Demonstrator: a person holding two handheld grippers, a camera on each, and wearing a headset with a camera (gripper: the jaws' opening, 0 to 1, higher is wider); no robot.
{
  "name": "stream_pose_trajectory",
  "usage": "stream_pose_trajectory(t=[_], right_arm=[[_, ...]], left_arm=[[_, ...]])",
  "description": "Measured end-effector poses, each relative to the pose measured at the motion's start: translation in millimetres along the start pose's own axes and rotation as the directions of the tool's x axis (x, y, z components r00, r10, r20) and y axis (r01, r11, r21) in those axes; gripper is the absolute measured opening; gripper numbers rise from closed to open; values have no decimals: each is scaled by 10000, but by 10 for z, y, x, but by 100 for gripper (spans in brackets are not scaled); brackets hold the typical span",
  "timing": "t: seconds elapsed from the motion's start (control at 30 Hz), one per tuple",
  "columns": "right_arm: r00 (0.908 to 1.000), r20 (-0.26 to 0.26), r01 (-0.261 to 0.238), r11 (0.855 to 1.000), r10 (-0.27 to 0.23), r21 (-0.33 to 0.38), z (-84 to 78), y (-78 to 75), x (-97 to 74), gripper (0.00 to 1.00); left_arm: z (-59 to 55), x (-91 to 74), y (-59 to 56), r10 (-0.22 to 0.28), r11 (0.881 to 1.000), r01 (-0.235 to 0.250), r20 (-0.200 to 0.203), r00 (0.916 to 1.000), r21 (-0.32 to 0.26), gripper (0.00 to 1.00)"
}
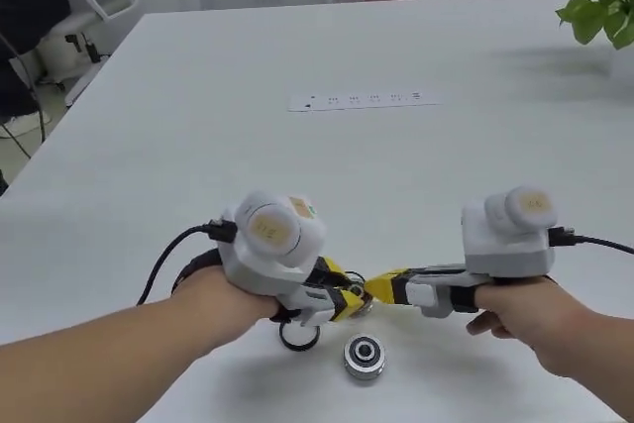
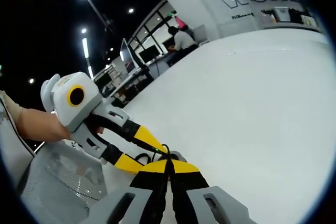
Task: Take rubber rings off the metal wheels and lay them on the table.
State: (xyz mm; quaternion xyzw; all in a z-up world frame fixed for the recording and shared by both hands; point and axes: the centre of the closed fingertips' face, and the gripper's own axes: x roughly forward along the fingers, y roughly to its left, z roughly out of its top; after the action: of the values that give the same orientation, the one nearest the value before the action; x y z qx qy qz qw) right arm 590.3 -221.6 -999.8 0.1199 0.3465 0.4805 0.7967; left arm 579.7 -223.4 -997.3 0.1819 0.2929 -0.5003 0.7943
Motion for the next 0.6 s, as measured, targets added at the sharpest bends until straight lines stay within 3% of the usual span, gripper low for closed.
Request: stream_pose_trajectory(t=[0.47,0.6], right_arm=[[9996,62,-261,9996,262,-74,36,201,-59,0],[9994,70,-328,9994,329,-89,53,229,-71,0]], left_arm=[[80,-349,-12,40,9999,-48,585,9983,135,24],[108,-459,-17,150,9997,-164,796,9967,171,30]])
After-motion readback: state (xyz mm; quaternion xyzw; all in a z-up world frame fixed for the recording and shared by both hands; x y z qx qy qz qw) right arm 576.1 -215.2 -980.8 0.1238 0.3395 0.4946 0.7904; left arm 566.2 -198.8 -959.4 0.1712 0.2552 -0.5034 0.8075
